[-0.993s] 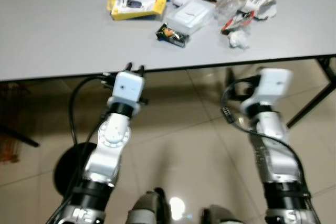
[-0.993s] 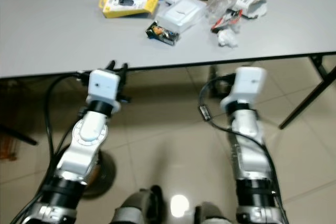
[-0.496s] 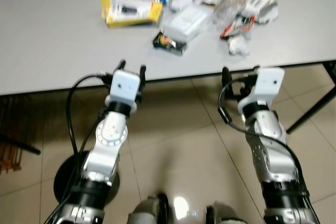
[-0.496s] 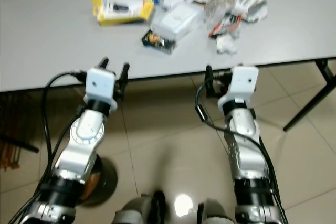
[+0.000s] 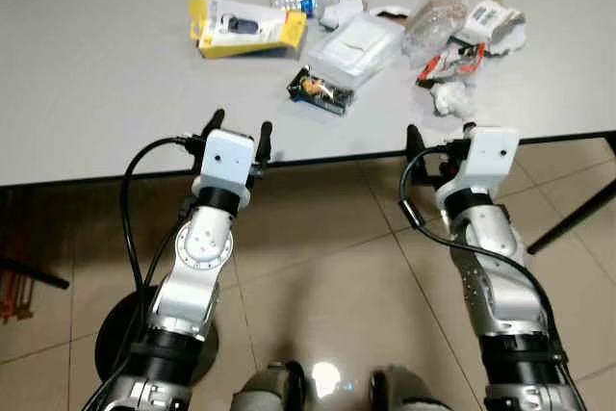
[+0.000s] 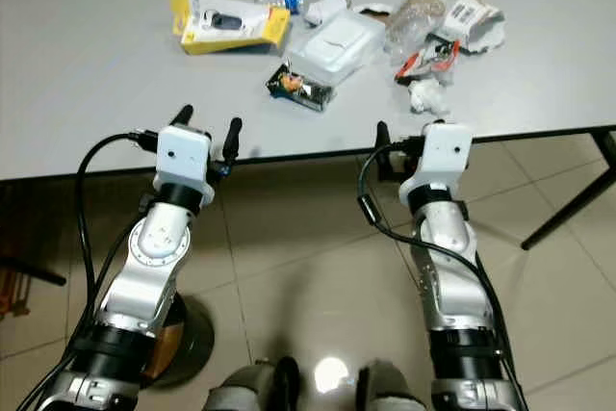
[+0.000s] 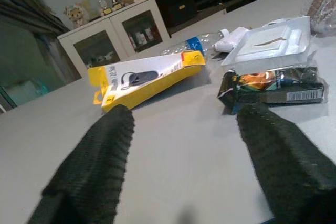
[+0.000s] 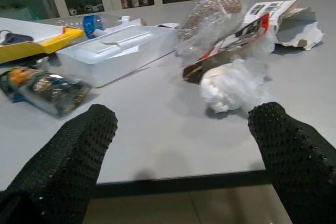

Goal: Picking trash to rubbish bin

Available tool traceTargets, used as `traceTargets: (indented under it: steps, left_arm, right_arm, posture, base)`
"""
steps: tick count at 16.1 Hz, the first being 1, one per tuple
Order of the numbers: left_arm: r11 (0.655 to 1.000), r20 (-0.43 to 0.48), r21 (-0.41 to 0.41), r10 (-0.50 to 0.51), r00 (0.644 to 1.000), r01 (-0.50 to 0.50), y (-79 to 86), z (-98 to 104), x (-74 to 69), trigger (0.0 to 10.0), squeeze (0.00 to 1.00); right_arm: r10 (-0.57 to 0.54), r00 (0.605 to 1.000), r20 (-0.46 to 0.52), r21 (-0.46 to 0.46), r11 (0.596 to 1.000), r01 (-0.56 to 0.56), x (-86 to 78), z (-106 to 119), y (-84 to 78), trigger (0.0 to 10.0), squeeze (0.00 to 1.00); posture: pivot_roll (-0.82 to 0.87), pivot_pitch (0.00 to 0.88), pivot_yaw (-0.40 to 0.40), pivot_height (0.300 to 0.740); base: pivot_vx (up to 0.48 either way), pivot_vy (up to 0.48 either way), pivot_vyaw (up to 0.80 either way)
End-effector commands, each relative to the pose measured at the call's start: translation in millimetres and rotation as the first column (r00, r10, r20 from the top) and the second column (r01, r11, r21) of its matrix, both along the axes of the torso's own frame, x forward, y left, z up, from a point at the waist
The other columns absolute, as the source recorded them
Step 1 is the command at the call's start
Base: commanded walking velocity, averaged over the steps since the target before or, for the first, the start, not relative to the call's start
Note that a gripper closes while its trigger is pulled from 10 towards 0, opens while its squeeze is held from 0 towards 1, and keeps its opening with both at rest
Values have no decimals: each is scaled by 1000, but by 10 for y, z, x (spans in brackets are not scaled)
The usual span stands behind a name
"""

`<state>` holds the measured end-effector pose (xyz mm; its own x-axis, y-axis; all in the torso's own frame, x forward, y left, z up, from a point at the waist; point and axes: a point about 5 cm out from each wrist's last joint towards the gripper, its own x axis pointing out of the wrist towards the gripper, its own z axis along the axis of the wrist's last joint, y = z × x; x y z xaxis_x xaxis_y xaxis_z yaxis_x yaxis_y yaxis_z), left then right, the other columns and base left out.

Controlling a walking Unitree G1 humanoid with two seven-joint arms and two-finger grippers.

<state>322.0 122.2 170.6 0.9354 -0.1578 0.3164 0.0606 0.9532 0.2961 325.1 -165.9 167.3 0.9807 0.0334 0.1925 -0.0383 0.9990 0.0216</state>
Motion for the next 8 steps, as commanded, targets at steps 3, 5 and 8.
traceTargets:
  steps: [3,5,8]
  left_arm:
    - [1000,-21,6,-22,1000,22,-49,-44,-23,10000,1000]
    - [999,-25,4,-32,999,32,-54,-47,-23,10000,1000]
    - [999,-32,7,-48,998,48,-84,-58,-28,10000,1000]
  right_arm:
    - [-23,1000,-6,1,1000,23,-24,-16,-64,10000,0]
    - [-22,1000,-7,1,1000,22,-24,-17,-60,10000,0]
    - [-22,1000,-10,3,1000,22,-21,-18,-57,10000,0]
  posture:
    - [75,247,92,740]
    - [74,249,92,740]
    - [75,255,93,740]
  base:
    - [311,0,0]
    - [309,0,0]
    - [295,0,0]
